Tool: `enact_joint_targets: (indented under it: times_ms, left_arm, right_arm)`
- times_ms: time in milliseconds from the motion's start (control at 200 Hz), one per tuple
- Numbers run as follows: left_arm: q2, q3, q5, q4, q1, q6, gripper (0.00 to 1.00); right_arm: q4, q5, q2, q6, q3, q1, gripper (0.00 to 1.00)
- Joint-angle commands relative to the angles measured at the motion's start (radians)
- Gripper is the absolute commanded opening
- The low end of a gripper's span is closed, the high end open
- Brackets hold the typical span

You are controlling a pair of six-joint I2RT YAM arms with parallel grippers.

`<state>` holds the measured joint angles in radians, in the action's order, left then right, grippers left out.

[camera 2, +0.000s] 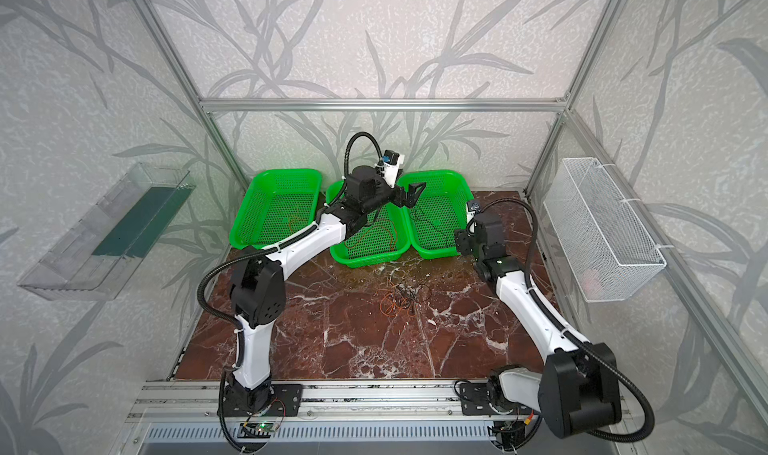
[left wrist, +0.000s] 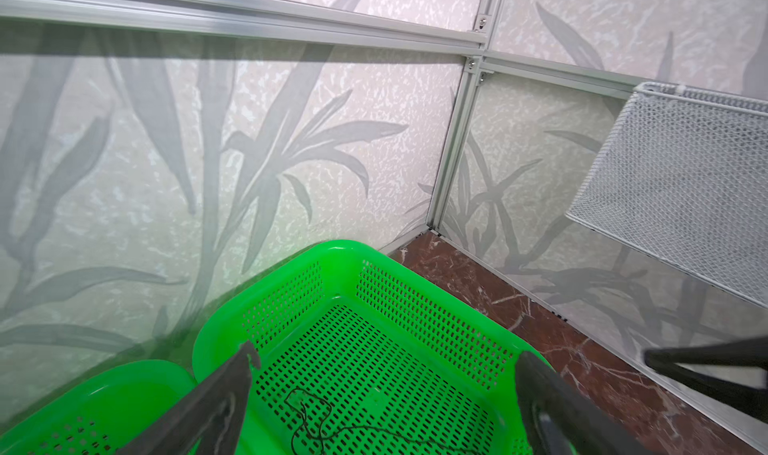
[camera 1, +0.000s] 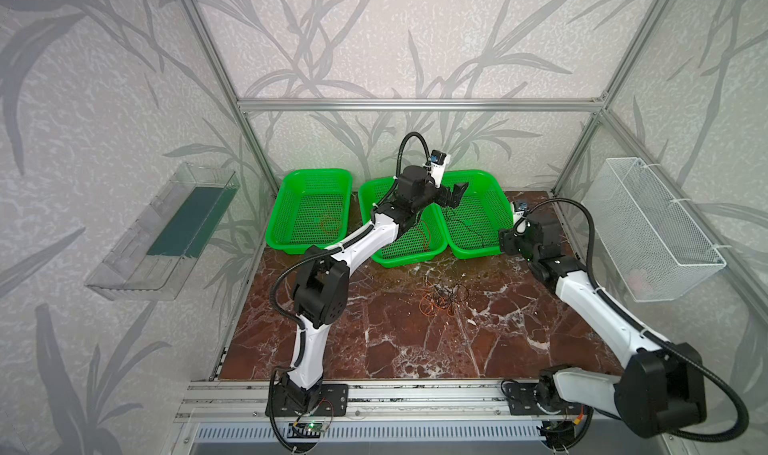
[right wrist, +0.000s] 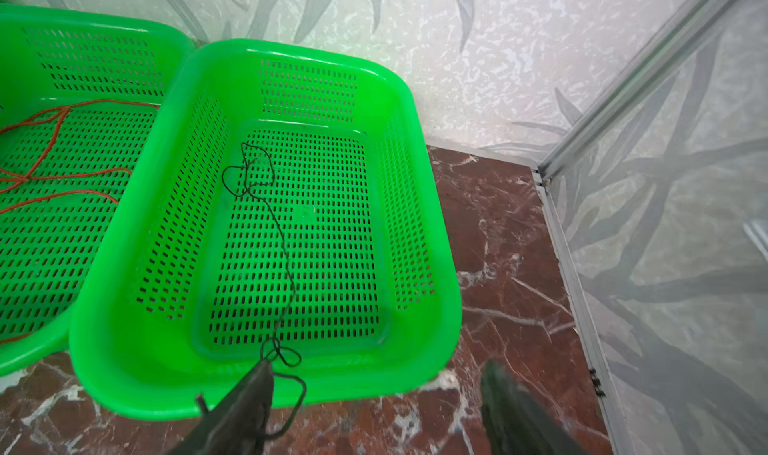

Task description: Untangle the cables

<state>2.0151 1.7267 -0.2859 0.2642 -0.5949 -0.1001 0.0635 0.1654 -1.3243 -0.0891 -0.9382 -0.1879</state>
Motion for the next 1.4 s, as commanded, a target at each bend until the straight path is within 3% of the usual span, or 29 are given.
enact_joint_targets:
  times_ms: [0, 175, 355, 490, 570, 765, 1130, 1230, 1299, 1394]
  left_arm:
    - [-0.084, -0.091, -0.044, 0.007, -0.009, 0.047, 0.99]
    - [-0.232, -0.232, -0.074, -0.064, -0.007, 0.14, 0.99]
    - [-0.327, -0.368, -0.085, -0.093, -0.008, 0.196, 0.99]
    - [-0.311, -0.41, -0.089, -0.06, -0.01, 0.169, 0.99]
    - [-0.265, -0.393, -0.105, -0.025, -0.022, 0.144, 0.98]
    - [-0.098, -0.301, -0.108, 0.081, -0.051, 0.059, 0.82]
    - [0.139, -0.134, 0.006, 0.234, -0.105, -0.022, 0.78]
    - [0.205, -0.06, 0.05, 0.23, -0.109, -0.044, 0.64]
    - [0.242, -0.011, 0.069, 0.216, -0.114, -0.051, 0.34]
    - [0.279, 0.041, 0.064, 0.18, -0.118, -0.041, 0.1]
  right_arm:
    - [0.045, -0.079, -0.15, -0.007, -0.139, 0.005, 0.77]
    - [0.445, -0.18, -0.43, 0.106, -0.578, 0.006, 0.76]
    - [0.566, -0.351, -0.542, 0.21, -0.708, 0.011, 0.77]
    - [0.535, -0.62, -0.569, 0.277, -0.716, 0.04, 0.77]
    - [0.48, -0.694, -0.563, 0.337, -0.688, 0.055, 0.76]
    - [0.41, -0.723, -0.509, 0.366, -0.642, 0.063, 0.76]
    - [0.343, -0.778, -0.481, 0.436, -0.616, 0.103, 0.76]
    - [0.295, -0.811, -0.473, 0.48, -0.592, 0.118, 0.76]
    - [0.278, -0.823, -0.468, 0.5, -0.582, 0.129, 0.76]
    - [0.278, -0.825, -0.462, 0.505, -0.587, 0.147, 0.76]
